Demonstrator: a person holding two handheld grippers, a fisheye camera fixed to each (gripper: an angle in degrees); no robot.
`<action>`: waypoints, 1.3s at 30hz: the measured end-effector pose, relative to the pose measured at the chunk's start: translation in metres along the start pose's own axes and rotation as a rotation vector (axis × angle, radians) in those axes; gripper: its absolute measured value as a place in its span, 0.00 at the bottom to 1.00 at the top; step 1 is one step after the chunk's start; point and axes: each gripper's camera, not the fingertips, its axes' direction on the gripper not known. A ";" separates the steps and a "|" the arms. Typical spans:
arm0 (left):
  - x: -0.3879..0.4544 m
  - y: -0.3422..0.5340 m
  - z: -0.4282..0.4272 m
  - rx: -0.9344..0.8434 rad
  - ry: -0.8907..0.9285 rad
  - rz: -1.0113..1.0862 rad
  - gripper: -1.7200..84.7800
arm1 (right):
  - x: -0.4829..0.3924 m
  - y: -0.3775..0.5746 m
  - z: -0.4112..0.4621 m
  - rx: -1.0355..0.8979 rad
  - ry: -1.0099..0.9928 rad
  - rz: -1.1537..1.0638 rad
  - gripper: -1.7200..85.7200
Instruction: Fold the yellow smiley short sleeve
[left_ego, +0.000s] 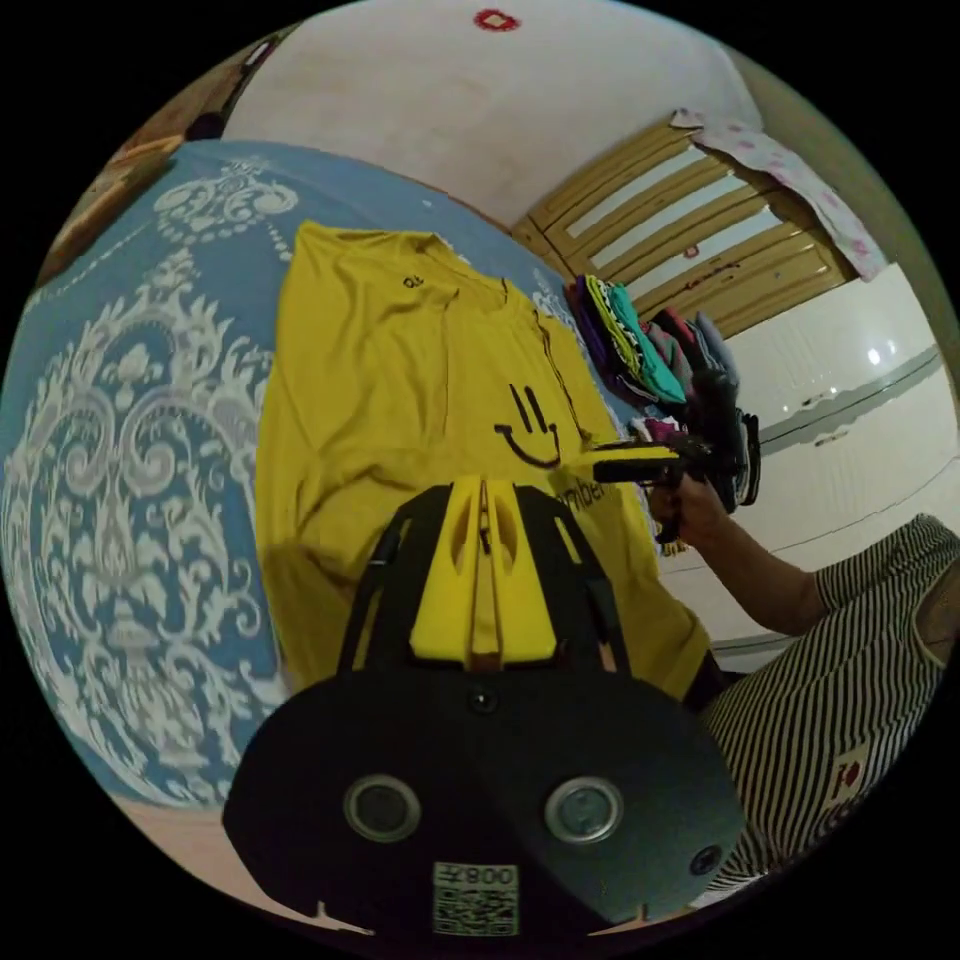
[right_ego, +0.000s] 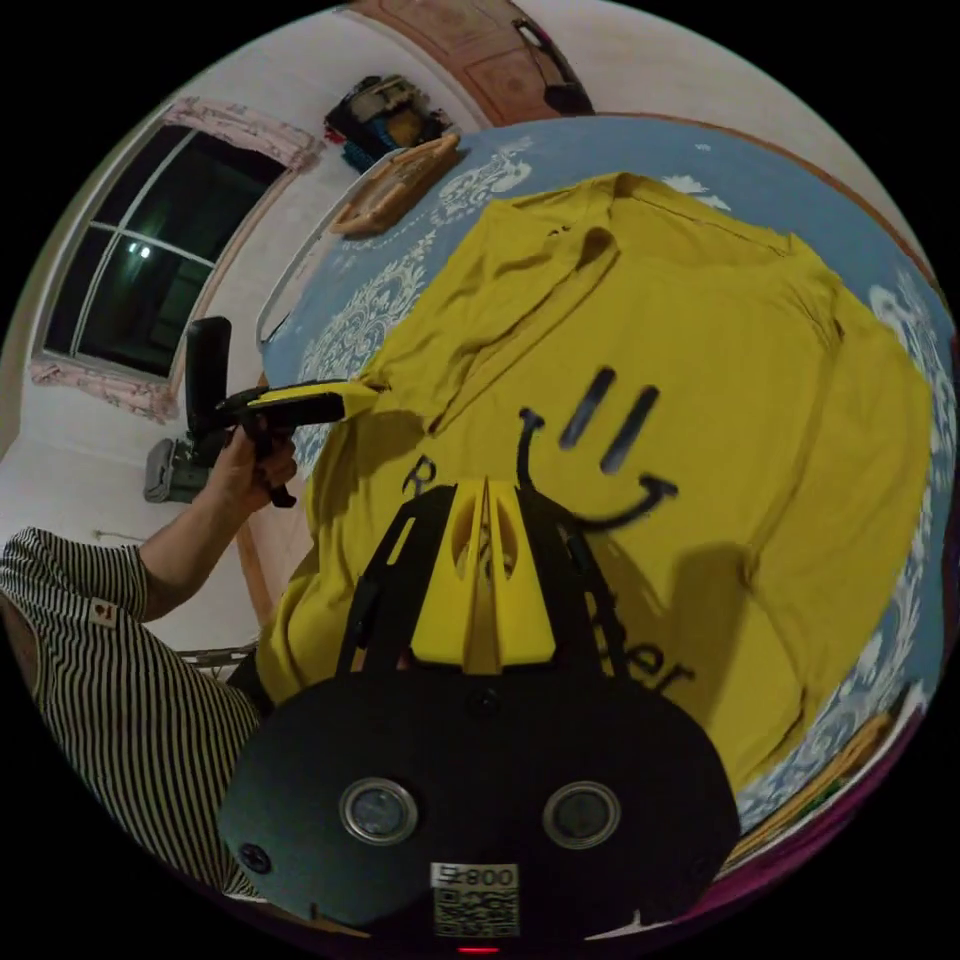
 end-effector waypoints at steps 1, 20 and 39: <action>-0.002 0.012 0.001 -0.010 0.003 -0.022 0.03 | 0.001 0.021 -0.010 0.005 0.001 0.040 0.02; 0.041 0.057 0.102 -0.033 0.085 -0.096 0.06 | -0.046 0.170 -0.099 0.157 0.317 0.184 0.08; 0.093 -0.209 0.384 -0.115 0.190 0.078 0.10 | -0.086 0.167 -0.070 0.093 0.520 -0.095 0.03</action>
